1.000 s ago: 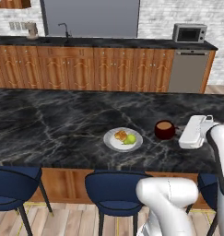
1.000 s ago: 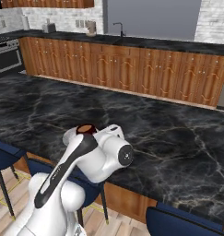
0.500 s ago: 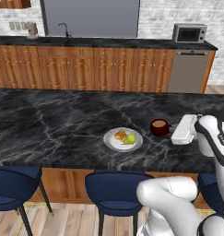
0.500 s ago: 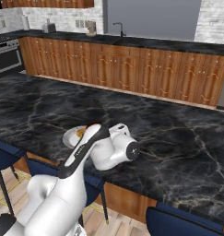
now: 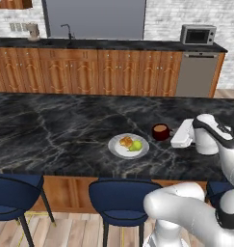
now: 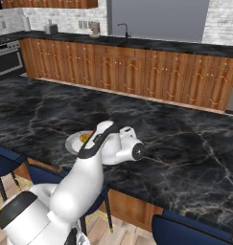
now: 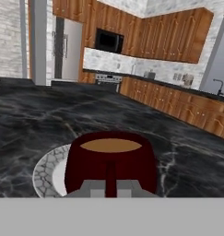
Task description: Pick up the brewed coffee from the coffee machine and place it next to the breakfast plate on the dining counter.
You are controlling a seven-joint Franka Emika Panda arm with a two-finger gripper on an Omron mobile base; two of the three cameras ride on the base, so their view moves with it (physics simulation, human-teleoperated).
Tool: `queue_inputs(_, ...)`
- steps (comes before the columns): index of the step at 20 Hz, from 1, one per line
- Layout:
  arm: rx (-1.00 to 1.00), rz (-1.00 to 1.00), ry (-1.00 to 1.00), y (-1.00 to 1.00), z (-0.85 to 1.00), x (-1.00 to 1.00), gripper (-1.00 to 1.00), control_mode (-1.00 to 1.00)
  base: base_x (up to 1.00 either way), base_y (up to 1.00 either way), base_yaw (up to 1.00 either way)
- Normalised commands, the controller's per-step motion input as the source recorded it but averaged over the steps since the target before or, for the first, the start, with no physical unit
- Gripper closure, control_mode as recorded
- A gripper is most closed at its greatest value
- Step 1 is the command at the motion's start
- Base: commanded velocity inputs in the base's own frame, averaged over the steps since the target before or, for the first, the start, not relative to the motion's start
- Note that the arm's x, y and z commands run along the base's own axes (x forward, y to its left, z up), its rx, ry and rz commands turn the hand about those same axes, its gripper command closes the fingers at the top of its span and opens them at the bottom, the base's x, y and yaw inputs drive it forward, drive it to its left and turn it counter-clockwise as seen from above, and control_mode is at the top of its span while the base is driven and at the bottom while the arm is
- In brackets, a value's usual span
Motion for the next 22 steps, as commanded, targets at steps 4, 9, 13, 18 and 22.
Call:
queue_inputs(4, 0.0, 0.0, 0.01, 0.0, -0.29, 0.59, 1.0, -1.0, 0.0, 0.0, 0.0)
queue_inputs(9, 0.0, 0.0, 0.0, 0.0, -0.36, 0.42, 1.0, -1.0, 0.0, 0.0, 0.0)
queue_inputs(13, 0.0, 0.0, 0.0, -0.07, -0.36, 0.3, 1.0, -1.0, 0.0, 0.0, 0.0)
queue_inputs(18, 0.0, 0.0, 0.0, -0.18, -0.24, 0.33, 1.0, -1.0, 0.0, 0.0, 0.0)
queue_inputs(22, 0.0, 0.0, 0.03, -0.26, -0.16, 0.21, 1.0, -1.0, 0.0, 0.0, 0.0)
